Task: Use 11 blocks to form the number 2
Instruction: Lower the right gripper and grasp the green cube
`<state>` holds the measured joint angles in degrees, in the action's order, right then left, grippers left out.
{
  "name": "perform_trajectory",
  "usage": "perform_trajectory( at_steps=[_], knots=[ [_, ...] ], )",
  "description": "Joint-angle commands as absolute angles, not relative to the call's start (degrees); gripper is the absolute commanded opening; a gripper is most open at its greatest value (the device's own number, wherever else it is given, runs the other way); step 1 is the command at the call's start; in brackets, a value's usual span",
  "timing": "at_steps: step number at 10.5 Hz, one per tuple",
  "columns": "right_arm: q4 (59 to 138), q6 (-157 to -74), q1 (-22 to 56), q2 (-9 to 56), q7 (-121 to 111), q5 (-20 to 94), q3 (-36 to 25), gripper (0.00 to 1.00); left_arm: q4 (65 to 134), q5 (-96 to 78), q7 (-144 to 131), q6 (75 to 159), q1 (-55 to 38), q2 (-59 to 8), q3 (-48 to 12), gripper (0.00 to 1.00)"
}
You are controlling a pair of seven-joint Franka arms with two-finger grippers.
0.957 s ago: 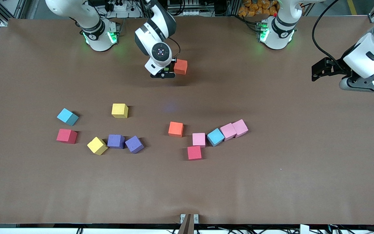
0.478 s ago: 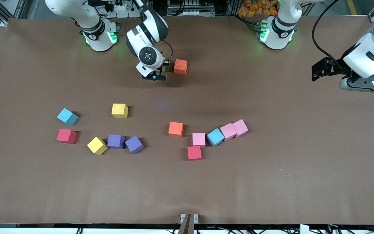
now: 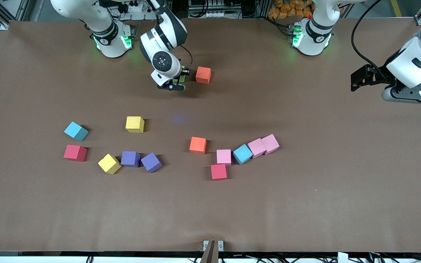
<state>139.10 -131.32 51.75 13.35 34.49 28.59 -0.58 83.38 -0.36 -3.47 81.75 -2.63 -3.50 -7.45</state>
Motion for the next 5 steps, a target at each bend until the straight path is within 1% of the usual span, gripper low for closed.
perform_trajectory(
  at_steps=[1,2,3,4,5],
  knots=[
    [140.9,-133.5,51.9,12.1,34.6,30.8,-0.4,0.0,83.5,0.4,-2.5,81.2,-2.2,-3.2,-7.8,1.0],
    [140.9,-133.9,51.9,12.4,34.6,31.7,-0.4,0.0,83.5,0.4,-2.4,81.2,-2.2,-3.2,-7.7,1.0],
    [140.9,-133.9,52.0,12.6,34.5,31.8,-0.4,0.04,83.4,0.4,-2.5,81.2,-2.2,-3.2,-7.7,1.0],
    [140.9,-133.9,52.0,12.7,34.2,31.8,-0.4,0.22,83.5,0.4,-2.5,81.2,-2.2,-3.2,-7.8,1.0],
    [140.9,-134.1,52.0,12.9,33.9,31.8,-0.4,0.5,83.4,0.4,-2.5,81.2,-2.3,-3.3,-7.7,1.0]
  ],
)
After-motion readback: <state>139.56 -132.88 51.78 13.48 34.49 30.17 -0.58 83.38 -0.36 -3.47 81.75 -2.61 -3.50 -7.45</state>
